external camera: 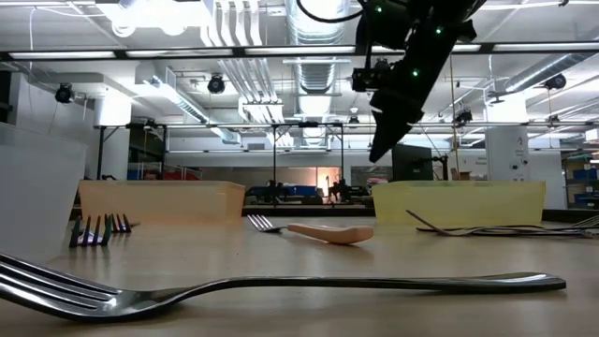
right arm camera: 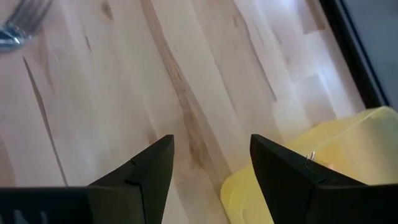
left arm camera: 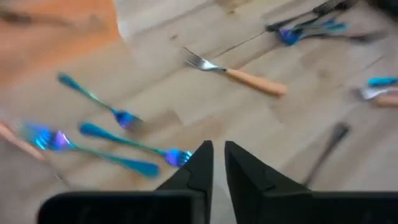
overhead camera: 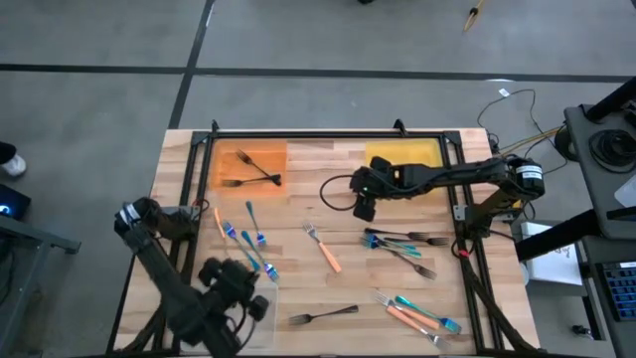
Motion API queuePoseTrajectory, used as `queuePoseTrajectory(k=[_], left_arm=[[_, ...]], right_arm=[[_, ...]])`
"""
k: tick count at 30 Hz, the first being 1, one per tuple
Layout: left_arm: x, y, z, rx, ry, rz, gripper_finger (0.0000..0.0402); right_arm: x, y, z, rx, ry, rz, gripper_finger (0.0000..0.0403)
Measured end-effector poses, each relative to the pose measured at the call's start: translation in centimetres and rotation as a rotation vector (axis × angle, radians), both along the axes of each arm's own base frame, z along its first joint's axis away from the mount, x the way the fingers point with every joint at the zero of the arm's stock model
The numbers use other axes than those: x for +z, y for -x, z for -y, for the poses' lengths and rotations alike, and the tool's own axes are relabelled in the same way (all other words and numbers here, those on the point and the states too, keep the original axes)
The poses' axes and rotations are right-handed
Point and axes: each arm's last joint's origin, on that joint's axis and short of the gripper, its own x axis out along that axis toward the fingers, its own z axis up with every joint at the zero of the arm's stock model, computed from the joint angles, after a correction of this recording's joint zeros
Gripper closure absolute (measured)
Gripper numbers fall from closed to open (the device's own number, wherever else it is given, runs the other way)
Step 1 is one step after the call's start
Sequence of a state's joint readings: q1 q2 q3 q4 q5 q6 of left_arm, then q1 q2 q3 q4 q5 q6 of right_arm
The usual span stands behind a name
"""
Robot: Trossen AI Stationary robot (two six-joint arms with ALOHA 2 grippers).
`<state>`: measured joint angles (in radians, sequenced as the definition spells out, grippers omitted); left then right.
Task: Sort silverware by color (type)
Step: Put the orange fork into the yellow bin
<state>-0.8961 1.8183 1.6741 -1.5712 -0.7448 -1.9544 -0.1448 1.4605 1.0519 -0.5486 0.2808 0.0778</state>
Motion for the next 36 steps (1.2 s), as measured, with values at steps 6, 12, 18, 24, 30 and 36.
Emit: queuePoseTrajectory(k=[6,12,18,24,30,36], left_arm=[[-0.2,-3.4,-3.7,-0.104,-0.085,-0.255,0.0317],[-0.6,-6.1,-8.0,-0.218,-0.130,-0.494,0.0282],[-2.4,-5.7,-11.1,-0.287,-0.138,-0.687,0.0279],[-2.9,-2.9,-13.6,-0.259,-0.094,-0.615,0.0279],[-3.8,0.0,-15.1,-0.259,-0.041,-0.406,0.0279],[-4.3,2.2,-16.6,-0.234,-0.119,-0.294,0.0279]], right_arm=[[1.3,-0.4,0.1,0.016,0.011,0.012,0.0200],[2.2,-0.3,0.0,0.014,0.005,-0.024,0.0200],[1.9,0.2,0.0,0.014,-0.005,-0.088,0.0200],[1.7,0.6,-0.1,-0.026,-0.030,-0.107,0.0200],[1.5,0.6,-0.6,-0.026,-0.044,-0.107,0.0200],[0.5,0.6,-1.4,-0.085,-0.128,-0.062,0.0200]])
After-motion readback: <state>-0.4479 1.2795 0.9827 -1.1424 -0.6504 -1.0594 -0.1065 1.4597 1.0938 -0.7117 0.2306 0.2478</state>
